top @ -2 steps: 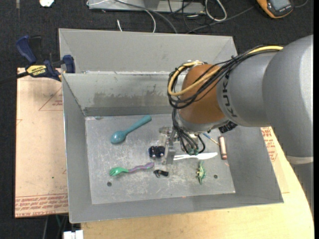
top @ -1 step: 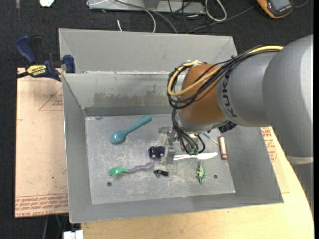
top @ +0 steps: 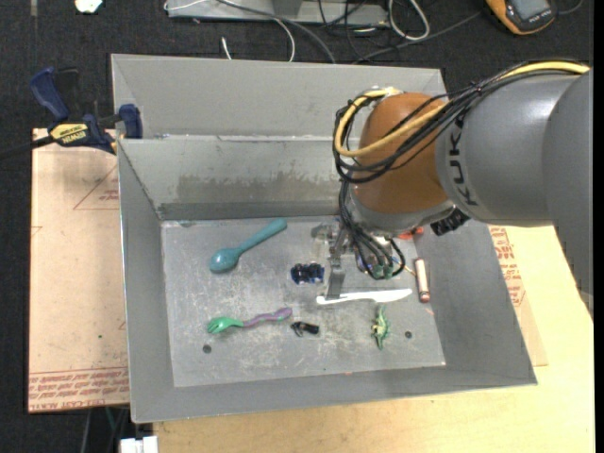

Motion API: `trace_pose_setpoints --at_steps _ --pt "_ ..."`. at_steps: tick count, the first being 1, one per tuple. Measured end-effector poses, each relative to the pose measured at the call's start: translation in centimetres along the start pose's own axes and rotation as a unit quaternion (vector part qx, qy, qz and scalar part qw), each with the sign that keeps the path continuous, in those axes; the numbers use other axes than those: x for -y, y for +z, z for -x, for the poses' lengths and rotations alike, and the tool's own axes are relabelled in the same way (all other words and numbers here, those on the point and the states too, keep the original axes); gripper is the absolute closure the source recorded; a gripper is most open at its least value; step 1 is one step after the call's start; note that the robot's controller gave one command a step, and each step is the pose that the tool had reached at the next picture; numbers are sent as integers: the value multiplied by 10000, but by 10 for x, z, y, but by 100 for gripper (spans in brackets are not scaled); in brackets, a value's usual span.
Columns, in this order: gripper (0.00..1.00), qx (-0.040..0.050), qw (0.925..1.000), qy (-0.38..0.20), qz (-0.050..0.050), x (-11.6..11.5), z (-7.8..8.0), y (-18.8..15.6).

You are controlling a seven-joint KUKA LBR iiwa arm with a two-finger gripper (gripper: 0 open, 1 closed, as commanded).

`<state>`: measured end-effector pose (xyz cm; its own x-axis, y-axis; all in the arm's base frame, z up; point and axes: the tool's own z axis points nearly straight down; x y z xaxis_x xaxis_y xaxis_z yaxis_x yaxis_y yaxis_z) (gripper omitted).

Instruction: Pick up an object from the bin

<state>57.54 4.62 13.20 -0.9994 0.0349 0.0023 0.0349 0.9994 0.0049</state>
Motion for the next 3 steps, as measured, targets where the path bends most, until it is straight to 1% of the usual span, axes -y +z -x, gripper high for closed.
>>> trace_pose_setpoints --at_steps 1,2,3 --pt "100 65 10000 -46 4 -1 4 -10" --pt "100 -22 10000 -8 2 3 3 -40" --pt "100 50 10000 -22 7 1 5 -66"
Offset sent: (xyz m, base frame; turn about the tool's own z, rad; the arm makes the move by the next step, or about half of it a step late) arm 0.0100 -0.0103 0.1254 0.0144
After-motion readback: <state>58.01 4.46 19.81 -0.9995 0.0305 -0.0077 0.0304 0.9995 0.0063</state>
